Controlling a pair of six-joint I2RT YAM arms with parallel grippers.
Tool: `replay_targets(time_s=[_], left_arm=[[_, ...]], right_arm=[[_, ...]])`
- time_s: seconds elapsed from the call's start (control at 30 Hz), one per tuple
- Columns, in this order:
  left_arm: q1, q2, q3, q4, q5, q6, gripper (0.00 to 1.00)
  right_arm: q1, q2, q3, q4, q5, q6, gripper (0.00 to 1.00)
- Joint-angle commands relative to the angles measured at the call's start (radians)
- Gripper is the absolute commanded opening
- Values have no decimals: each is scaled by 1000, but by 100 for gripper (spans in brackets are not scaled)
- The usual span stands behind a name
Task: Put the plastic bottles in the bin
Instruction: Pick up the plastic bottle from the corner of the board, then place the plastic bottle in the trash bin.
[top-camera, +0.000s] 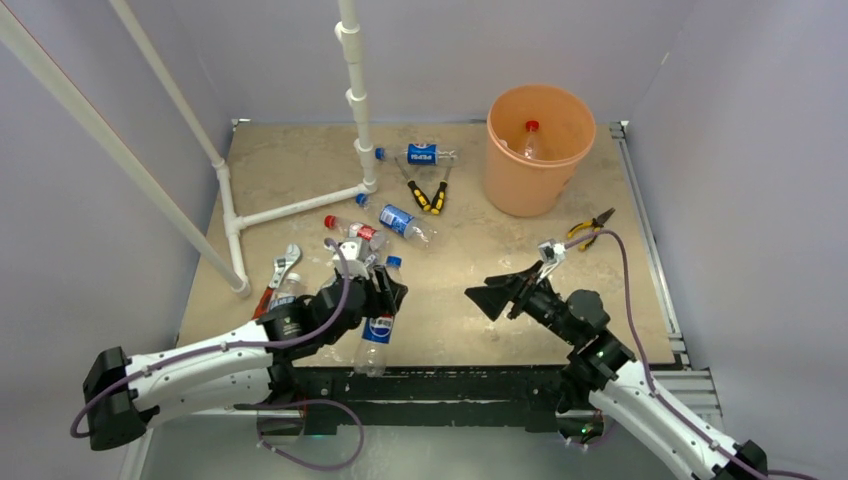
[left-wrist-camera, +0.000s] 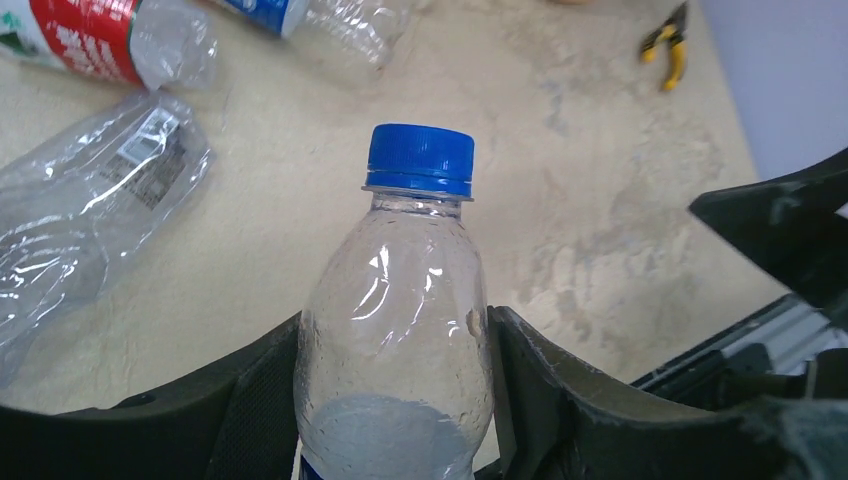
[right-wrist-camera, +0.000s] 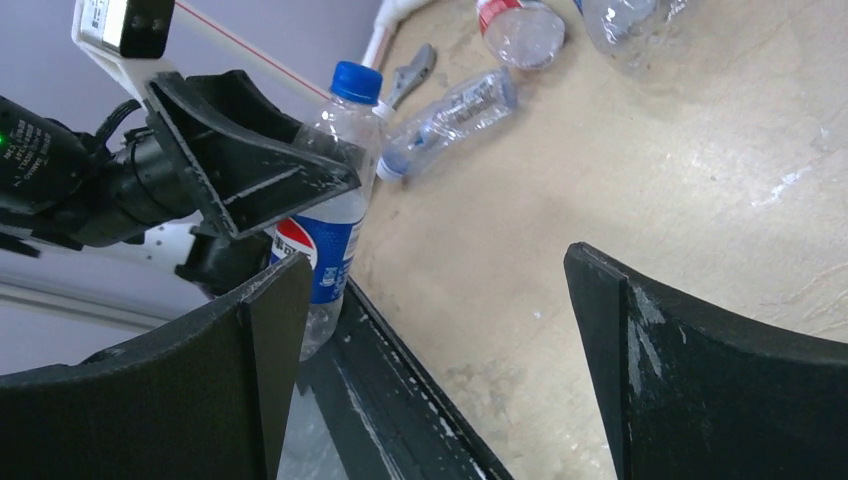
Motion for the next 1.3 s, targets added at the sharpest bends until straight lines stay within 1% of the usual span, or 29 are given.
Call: replay_targets(time_s=[0.0,0.03,0.13,0.33,0.5,0.7,0.8,0.9,1.0,1.1,1.17,1.27], left_arm=[[-4,-94,-7,155,-12,80,33],[-4,-120,-10,178,-6,93,33],[-3,-158,-15,315,26,130,34],[-3,-139,40,496,113,204,34],[-3,-130,92,595,187,257,34],[-2,-143,122,687,218,286,33],[-2,-137,129,733,251,286,32],[-2,-124,130,777,289,277,32],[-2,-100,126,835,312,260,32],[-2,-60,119,928,345,241,31],[-2,-28,122,998,367,229,31],[-3,19,135,1051,386,213,30]], right_arm=[[2,-96,-31,99,4,67,99],[2,-109,-27,101,-28,53,99],[2,-93,-1,110,-103,-22,99],[1,-7,74,122,-171,-81,99],[2,-26,81,186,-233,-62,99],[2,-11,81,338,-350,-5,99],[4,-21,95,338,-309,-2,99],[4,-16,97,400,-322,19,99],[5,59,109,500,-356,71,99],[17,133,118,610,-350,102,99],[33,169,132,646,-331,103,99],[70,227,168,664,-307,81,99]])
